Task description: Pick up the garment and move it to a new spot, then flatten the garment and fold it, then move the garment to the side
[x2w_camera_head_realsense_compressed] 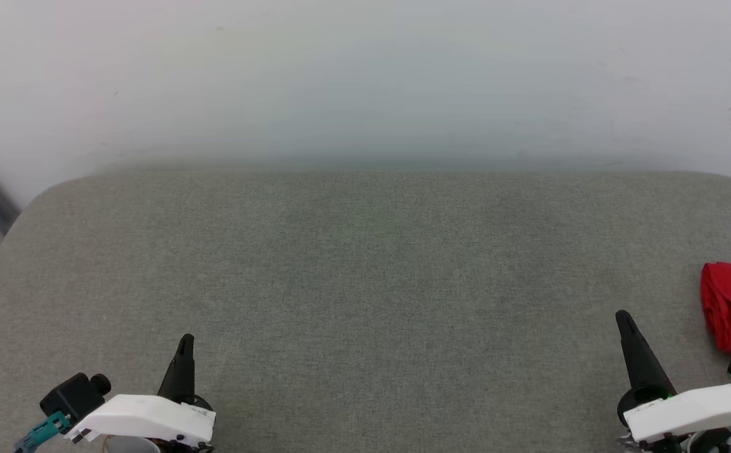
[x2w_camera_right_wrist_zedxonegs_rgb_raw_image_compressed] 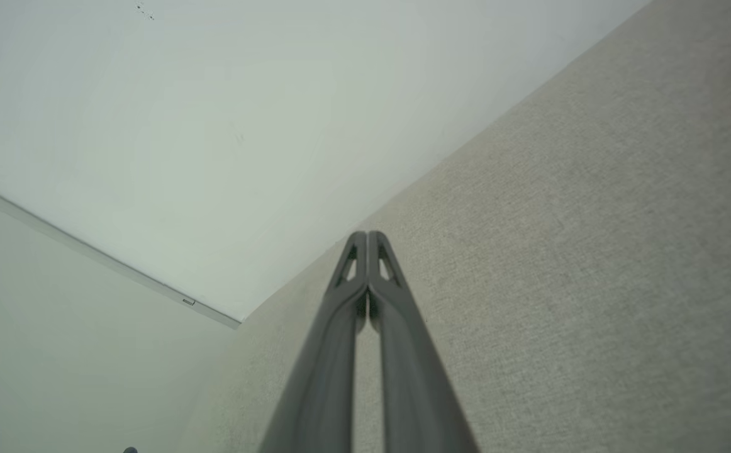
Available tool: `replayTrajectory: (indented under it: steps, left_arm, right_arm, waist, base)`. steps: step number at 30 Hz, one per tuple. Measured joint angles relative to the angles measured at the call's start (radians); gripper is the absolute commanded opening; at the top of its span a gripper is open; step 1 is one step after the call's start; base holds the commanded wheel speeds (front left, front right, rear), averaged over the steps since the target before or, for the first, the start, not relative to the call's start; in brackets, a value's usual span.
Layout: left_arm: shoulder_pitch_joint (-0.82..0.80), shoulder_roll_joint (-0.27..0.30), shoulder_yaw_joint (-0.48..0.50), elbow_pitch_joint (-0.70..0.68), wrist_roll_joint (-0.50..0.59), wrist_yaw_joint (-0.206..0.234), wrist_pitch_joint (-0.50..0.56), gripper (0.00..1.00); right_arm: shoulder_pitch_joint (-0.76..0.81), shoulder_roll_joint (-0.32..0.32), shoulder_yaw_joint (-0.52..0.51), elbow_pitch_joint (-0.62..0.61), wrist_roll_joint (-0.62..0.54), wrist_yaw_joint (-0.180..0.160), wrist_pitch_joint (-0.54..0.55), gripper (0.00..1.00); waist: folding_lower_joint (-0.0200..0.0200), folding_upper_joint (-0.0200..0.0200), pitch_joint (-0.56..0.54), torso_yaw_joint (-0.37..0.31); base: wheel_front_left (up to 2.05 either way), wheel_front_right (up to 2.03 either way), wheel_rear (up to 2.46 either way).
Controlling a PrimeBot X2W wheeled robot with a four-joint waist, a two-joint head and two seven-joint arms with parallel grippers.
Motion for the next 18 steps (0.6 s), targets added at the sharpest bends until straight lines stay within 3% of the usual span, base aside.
replayTrajectory:
  steps: [18]
  left_arm:
    - [-0.024,-0.026,0.047,0.004,-0.186,-0.028,0.053,0.00]
  right_arm:
    - [-0.035,-0.002,-0.010,0.039,0.217,0.000,0.022,0.00]
  waist:
    - [0.0000,0.0000,0.009,-0.004]
  base:
    - [0.00,0.00,0.00]
